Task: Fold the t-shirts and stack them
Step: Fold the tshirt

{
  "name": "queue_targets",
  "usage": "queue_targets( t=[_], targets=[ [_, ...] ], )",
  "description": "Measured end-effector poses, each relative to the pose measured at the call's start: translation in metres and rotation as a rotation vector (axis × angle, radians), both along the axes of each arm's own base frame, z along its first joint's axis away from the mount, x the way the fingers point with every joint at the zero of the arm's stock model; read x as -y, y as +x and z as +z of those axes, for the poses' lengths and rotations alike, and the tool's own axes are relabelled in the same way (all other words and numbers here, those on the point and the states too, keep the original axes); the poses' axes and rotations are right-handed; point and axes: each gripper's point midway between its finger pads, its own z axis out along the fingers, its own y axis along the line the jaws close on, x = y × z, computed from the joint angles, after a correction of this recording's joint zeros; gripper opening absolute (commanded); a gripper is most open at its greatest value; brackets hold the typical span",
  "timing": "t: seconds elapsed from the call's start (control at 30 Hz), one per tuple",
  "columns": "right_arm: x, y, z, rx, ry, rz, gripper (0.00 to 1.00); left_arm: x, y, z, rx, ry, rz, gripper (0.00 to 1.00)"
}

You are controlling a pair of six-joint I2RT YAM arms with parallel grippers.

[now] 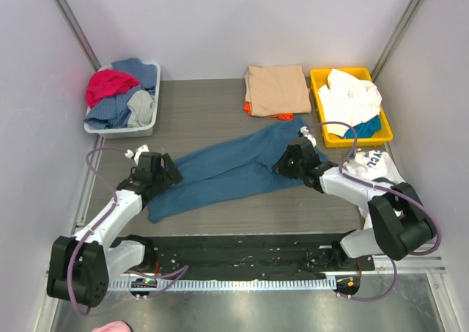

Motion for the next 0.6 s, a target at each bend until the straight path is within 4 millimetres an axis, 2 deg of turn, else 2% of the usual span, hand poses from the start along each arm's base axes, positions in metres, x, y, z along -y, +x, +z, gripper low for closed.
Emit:
queue_targets(
  t=[0.27,0.47,0.57,0.6],
  targets=[
    [0.0,-0.024,-0.002,-0.046,0.058,0.006,0.06,0.0,0.0,0.001,0.004,-0.002,0.001,1.0],
    [-0.003,-0.029,0.007,-0.038,0.103,0.01,0.06,0.0,0.0,0.001,0.004,-0.003,0.002,1.0],
    [-0.005,-0.031,0.008,-0.042,0.115,0.016,0.15,0.0,0.0,0.001,0.004,-0.004,0.002,0.99],
    [-0.005,-0.032,0.008,-0.046,0.118,0.017,0.24,0.0,0.0,0.001,0.004,-0.003,0.002,1.0]
  ],
)
